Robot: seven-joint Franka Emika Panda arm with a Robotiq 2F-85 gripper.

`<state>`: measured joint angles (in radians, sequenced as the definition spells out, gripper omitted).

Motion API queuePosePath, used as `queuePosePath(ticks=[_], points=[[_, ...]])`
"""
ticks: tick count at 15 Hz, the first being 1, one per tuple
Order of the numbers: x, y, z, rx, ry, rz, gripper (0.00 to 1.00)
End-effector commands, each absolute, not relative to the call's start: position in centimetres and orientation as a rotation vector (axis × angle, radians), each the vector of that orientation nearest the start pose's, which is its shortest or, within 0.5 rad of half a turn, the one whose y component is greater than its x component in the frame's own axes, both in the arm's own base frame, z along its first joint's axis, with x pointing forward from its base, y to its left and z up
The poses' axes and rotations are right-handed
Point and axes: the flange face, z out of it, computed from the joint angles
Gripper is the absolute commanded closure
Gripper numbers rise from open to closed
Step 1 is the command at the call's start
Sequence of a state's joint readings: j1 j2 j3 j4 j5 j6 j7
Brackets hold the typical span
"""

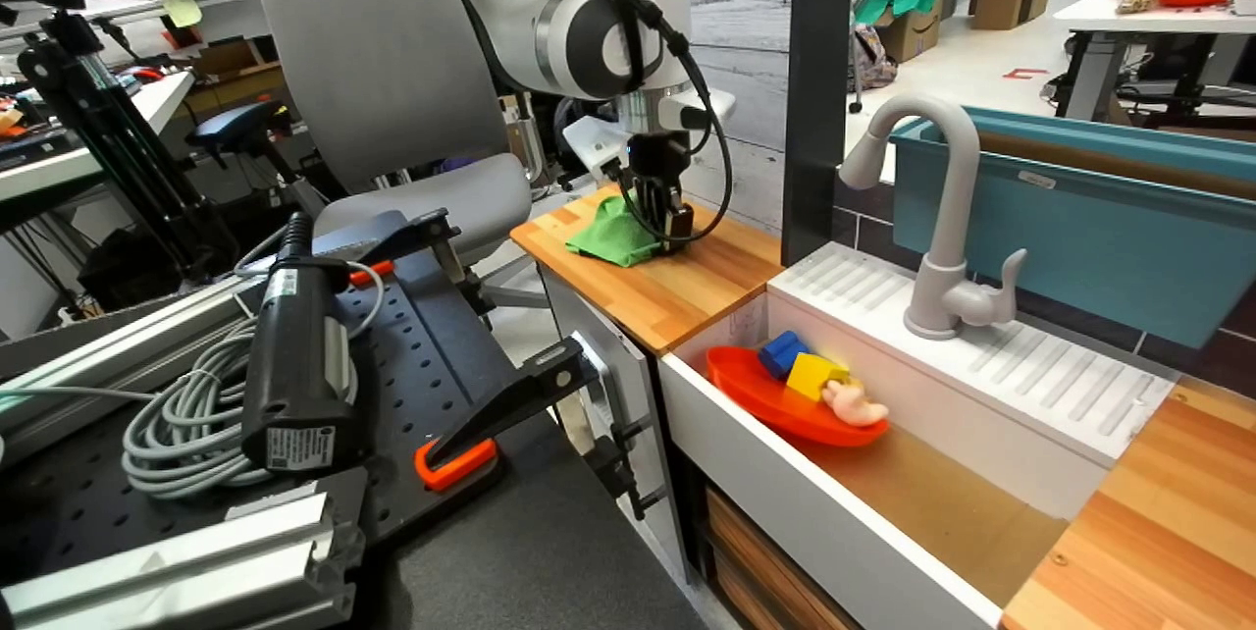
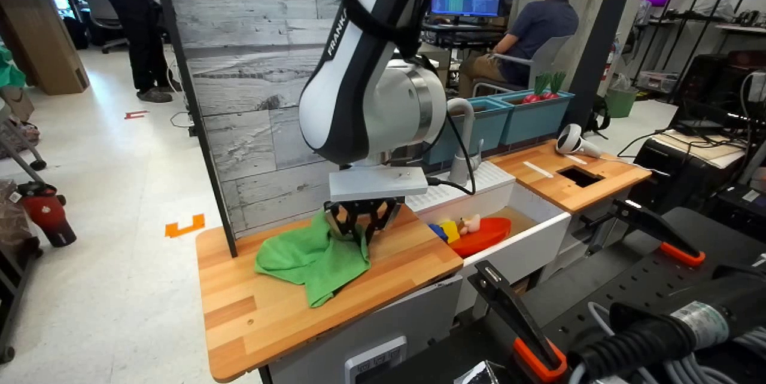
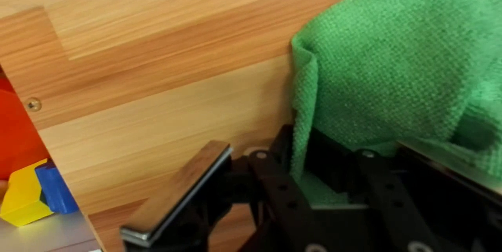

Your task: Unfold the green cloth

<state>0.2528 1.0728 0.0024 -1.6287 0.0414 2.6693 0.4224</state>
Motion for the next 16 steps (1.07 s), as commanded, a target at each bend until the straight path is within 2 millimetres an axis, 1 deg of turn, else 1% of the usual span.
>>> queuePosePath(ticks=[1,4,6,8,11,14,16], points=[[60.3,13.2,0.9,-3.093,0.367,-0.027,0.97],[58.3,11.4,2.7,-3.085,0.426,-0.078,0.97],[57.1,10.8,3.9,-3.085,0.443,-0.104,0.97],[55.9,10.8,5.6,-3.081,0.444,-0.146,0.97],[54.5,11.5,8.6,-3.061,0.433,-0.178,0.97],[53.4,13.0,11.5,-3.068,0.4,-0.193,0.97],[53.0,14.4,13.1,-3.068,0.359,-0.202,0.97]])
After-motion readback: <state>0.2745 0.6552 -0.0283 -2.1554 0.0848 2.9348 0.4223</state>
